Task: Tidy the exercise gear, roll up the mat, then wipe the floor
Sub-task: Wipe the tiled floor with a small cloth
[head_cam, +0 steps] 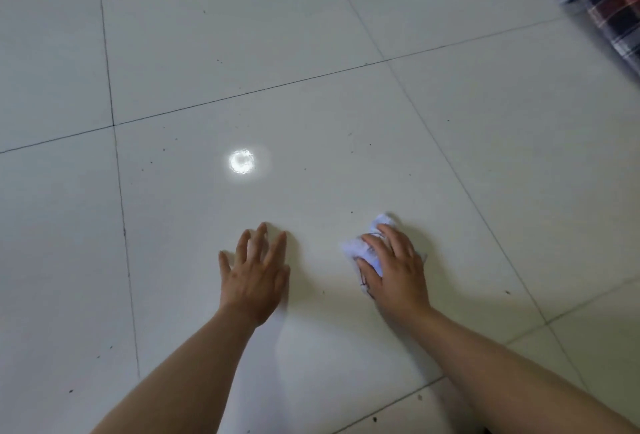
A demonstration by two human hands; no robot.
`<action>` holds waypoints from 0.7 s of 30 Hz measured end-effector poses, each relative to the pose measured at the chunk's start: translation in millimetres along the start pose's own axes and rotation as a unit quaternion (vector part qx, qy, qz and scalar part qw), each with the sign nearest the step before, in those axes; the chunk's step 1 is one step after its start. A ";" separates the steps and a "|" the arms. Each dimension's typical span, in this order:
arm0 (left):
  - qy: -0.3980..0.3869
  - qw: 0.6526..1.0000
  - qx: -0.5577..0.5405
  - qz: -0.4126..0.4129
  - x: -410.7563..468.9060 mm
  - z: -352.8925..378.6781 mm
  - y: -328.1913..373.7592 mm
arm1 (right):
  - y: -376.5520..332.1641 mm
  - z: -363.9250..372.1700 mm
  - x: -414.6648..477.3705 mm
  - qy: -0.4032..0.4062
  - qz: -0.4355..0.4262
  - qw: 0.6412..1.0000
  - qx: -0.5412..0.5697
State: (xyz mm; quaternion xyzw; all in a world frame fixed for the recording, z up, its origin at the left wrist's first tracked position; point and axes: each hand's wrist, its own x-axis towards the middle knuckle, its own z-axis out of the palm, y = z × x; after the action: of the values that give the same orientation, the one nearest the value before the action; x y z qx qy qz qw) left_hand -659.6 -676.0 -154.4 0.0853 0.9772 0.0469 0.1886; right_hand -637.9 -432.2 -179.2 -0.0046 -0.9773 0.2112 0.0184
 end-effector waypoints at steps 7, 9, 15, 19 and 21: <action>0.001 1.000 -0.006 -0.028 12.9 -5.1 15.4 | 4.3 7.7 6.1 -0.026 0.017 0.999 -0.017; 0.003 1.000 -0.009 -0.017 17.0 -7.2 17.6 | 5.3 12.7 9.9 -0.019 0.006 1.000 0.001; -0.007 1.000 0.006 -0.014 37.3 -27.9 21.5 | -7.7 9.2 34.1 0.034 -0.045 0.998 -0.023; 0.018 1.000 0.011 0.001 58.5 -60.2 21.3 | -28.1 3.1 51.1 0.001 -0.022 1.000 -0.017; 0.033 0.999 0.021 0.013 64.0 -84.0 20.6 | -40.9 -7.0 63.9 -0.028 -0.010 1.000 -0.001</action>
State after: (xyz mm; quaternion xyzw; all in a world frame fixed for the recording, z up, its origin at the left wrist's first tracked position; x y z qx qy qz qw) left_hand -746.7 -649.1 -97.2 0.1006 0.9824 0.0320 0.1542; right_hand -701.5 -465.5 -153.7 0.0111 -0.9777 0.2097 -0.0068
